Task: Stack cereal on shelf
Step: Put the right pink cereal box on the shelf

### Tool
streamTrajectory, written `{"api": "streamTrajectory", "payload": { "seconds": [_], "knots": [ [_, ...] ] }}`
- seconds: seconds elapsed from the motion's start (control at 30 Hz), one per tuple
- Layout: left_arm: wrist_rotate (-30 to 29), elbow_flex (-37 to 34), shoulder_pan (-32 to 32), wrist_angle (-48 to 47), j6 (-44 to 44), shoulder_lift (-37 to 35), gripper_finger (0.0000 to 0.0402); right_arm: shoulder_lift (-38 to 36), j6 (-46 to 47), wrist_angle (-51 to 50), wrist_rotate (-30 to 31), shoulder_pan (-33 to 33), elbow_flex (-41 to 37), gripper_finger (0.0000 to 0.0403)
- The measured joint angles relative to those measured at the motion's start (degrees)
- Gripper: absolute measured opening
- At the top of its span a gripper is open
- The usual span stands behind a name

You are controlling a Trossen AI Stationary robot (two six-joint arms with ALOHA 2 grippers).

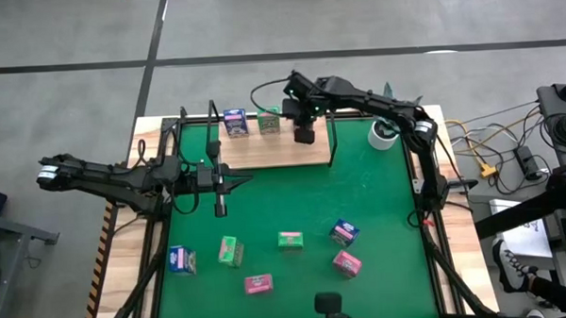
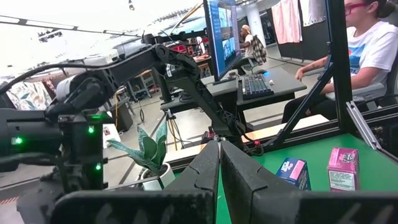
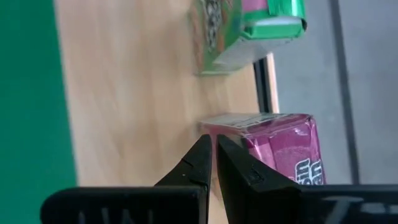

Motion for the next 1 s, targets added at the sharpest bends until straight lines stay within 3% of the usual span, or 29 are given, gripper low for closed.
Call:
{"api": "streamTrajectory", "payload": {
  "seconds": [0.37, 0.73, 0.87, 1.0],
  "knots": [
    [0.02, 0.0, -0.01, 0.0, 0.0, 0.0, 0.0, 0.05, -0.51, 3.71, 1.01, -0.43, -1.28, 0.0012],
    [0.0, 0.0, 0.0, -0.05, 0.01, 0.0, 0.0, -0.41, -1.32, -3.84, 1.25, -0.59, -0.74, 0.0012],
    [0.0, 0.0, 0.0, -0.07, 0.02, 0.0, 0.0, -0.39, -1.91, -4.9, 5.84, -0.78, -0.74, 0.0012],
    [0.0, 0.0, 0.0, -0.07, 0.02, 0.0, 0.0, -0.39, -2.2, -4.82, 5.64, -0.85, -0.74, 0.0012]
  ]
}}
